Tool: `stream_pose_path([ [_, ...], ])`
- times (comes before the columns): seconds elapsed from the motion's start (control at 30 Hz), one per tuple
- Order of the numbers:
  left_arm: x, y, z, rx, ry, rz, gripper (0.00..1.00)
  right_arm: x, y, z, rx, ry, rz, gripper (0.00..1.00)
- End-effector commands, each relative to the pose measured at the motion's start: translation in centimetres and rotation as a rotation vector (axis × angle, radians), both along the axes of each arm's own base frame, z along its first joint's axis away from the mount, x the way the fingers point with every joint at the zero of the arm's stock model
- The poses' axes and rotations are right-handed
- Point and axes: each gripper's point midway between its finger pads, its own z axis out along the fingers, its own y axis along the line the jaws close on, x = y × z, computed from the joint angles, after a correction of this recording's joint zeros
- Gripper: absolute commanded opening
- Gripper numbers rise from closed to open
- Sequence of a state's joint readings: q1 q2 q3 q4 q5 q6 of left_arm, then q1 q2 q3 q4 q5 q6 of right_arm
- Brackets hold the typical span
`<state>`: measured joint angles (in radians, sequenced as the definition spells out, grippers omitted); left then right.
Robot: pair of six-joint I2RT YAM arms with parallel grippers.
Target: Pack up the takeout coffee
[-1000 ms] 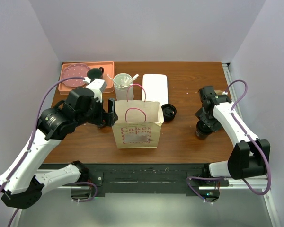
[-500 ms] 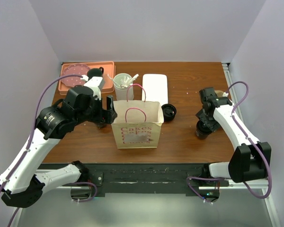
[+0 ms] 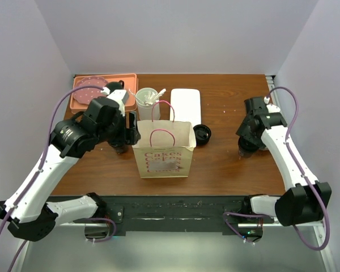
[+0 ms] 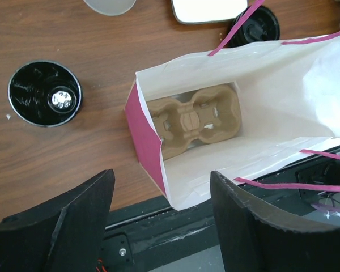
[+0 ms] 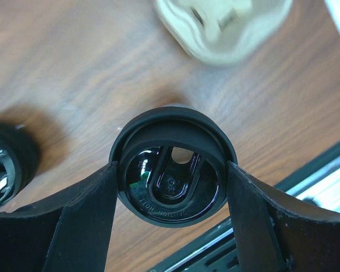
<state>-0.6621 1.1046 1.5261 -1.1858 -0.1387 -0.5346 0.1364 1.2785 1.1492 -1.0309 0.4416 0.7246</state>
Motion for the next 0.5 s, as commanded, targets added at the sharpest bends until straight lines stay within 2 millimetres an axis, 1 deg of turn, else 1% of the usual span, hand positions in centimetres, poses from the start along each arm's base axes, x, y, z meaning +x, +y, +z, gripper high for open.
stream_pose_path([
  [0.0,0.0,-0.5,-1.0,0.003,0.057,0.006,0.71,1.5,0.2,6.2,-0.048,-0.132,0.213,0.56],
  [0.03,0.1,-0.7,-1.6,0.01,0.067,0.0,0.7,1.6,0.4,6.9,-0.047,-0.143,0.244,0.56],
  [0.07,0.5,-0.8,-2.1,0.026,0.073,0.003,0.69,1.8,0.6,8.2,-0.049,-0.163,0.277,0.56],
  [0.1,0.7,-0.8,-2.2,0.032,0.071,0.006,0.67,1.7,0.7,8.7,-0.064,-0.155,0.327,0.56],
  [0.17,1.9,-0.6,-1.8,0.059,0.036,0.03,0.66,1.8,1.4,10.0,-0.047,-0.168,0.393,0.55],
  [0.2,2.3,-0.5,-1.6,0.069,0.022,0.038,0.63,1.7,1.6,10.4,-0.052,-0.165,0.438,0.55],
  [0.23,2.8,-0.7,-0.8,0.066,0.0,0.04,0.62,1.6,1.9,10.6,-0.042,-0.164,0.464,0.54],
  [0.27,3.4,-0.6,-1.1,0.099,0.003,0.045,0.6,1.5,2.0,11.3,-0.044,-0.172,0.48,0.55],
  [0.33,4.1,-0.7,-0.6,0.118,-0.013,0.047,0.56,1.2,2.2,12.2,-0.05,-0.193,0.514,0.54],
  [0.37,4.6,-0.6,-0.9,0.147,-0.016,0.047,0.54,1.2,2.5,12.9,-0.042,-0.213,0.53,0.54],
  [0.43,4.9,-0.6,-1.1,0.165,-0.013,0.045,0.51,1.0,2.9,13.5,-0.035,-0.232,0.562,0.54],
  [0.47,5.0,-0.6,-1.4,0.171,-0.006,0.045,0.49,1.1,3.5,14.2,-0.015,-0.258,0.589,0.53],
])
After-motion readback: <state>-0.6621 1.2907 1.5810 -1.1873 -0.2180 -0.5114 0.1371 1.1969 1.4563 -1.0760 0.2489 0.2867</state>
